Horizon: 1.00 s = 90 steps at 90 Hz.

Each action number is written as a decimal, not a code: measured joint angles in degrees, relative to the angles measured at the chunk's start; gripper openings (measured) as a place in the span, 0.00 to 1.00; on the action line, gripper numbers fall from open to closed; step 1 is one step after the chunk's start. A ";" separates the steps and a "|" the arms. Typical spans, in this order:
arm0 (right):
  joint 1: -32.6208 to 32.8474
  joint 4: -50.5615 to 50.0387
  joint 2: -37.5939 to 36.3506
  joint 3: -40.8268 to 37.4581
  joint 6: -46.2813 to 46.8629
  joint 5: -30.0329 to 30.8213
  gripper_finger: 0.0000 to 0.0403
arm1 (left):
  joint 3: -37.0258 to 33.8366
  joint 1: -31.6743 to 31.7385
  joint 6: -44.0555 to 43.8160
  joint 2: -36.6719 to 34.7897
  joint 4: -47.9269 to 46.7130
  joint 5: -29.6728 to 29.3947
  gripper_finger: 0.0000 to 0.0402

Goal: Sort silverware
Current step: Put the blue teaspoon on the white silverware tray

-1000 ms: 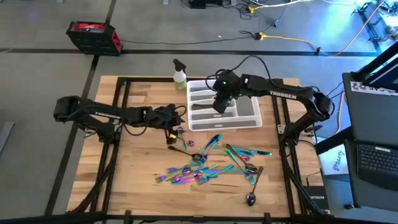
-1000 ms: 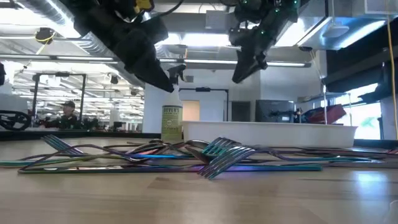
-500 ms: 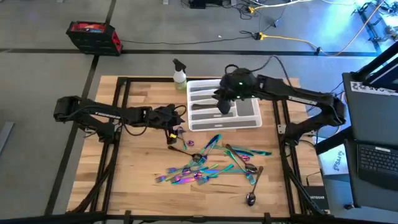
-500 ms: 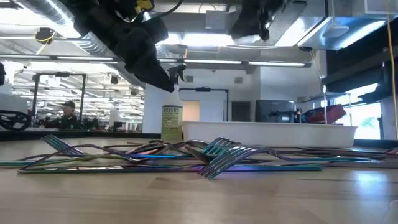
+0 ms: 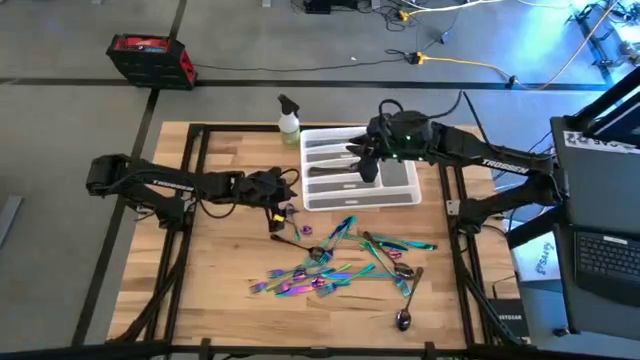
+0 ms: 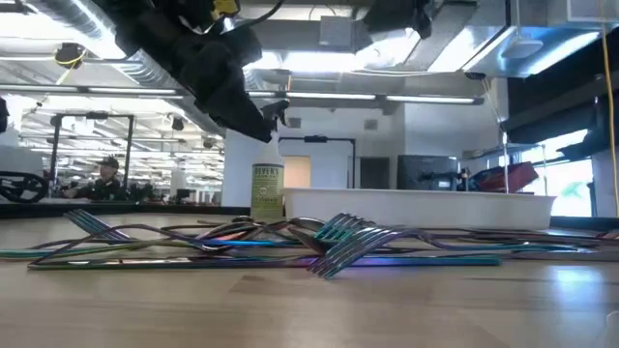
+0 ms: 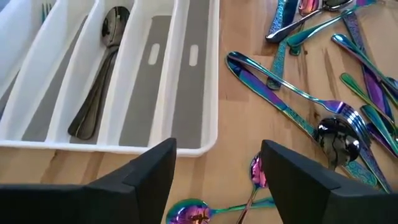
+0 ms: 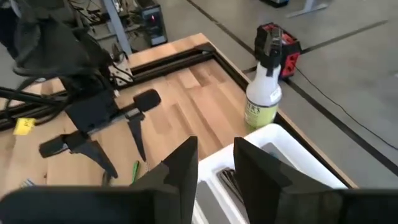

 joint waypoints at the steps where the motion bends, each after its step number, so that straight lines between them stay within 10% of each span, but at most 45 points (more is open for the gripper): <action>1: 0.00 -0.06 0.00 0.00 -0.03 0.11 0.22 | 0.00 0.00 -0.07 0.00 -0.01 0.00 0.55; 45: 0.78 -21.46 0.54 -5.79 -5.22 -2.77 0.22 | -0.02 -2.10 5.80 3.32 0.52 0.00 0.55; 90: 0.59 0.39 1.29 -22.80 -7.64 -5.92 0.22 | -0.02 -4.07 7.03 7.08 3.14 -0.41 0.55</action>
